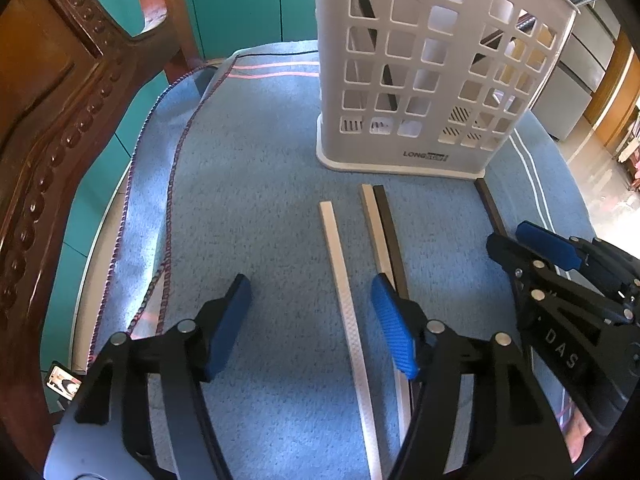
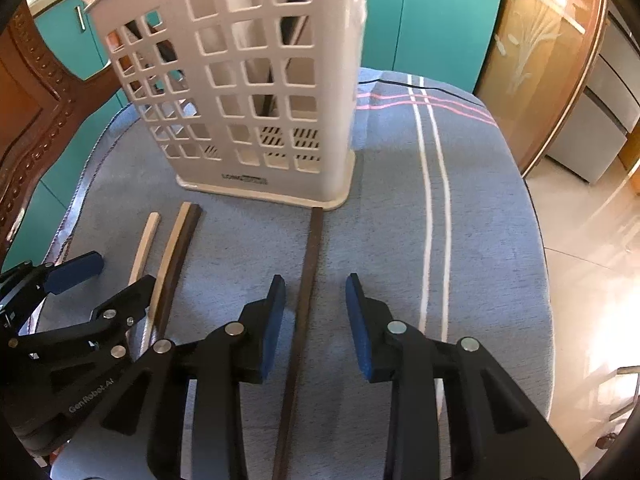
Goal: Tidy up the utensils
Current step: 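Align both open tools over the remaining white and dark chopsticks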
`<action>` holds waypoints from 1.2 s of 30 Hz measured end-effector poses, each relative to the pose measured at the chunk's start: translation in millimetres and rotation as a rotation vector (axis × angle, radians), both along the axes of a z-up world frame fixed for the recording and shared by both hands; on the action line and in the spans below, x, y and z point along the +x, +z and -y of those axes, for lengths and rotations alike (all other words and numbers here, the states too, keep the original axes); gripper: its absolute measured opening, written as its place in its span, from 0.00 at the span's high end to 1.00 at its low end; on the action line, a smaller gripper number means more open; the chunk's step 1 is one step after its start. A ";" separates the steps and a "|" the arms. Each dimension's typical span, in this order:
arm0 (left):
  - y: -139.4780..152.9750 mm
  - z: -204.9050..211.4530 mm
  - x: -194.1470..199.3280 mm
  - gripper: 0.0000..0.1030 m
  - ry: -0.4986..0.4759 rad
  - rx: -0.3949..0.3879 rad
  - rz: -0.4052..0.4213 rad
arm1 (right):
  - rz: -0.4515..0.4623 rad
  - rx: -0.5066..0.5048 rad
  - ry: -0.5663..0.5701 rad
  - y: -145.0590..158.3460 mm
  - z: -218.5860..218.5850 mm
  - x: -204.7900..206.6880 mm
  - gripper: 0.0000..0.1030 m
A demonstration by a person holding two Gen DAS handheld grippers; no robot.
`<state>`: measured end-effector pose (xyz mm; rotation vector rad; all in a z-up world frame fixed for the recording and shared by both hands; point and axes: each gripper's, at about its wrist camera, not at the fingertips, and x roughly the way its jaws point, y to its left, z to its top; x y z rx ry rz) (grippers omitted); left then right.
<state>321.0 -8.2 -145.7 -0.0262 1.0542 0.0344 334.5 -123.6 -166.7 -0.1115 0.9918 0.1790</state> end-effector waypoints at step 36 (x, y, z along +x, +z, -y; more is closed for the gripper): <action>0.4 2.5 -3.6 0.47 -0.032 -0.001 0.006 | 0.006 -0.016 0.034 -0.1 -6.6 -1.7 0.61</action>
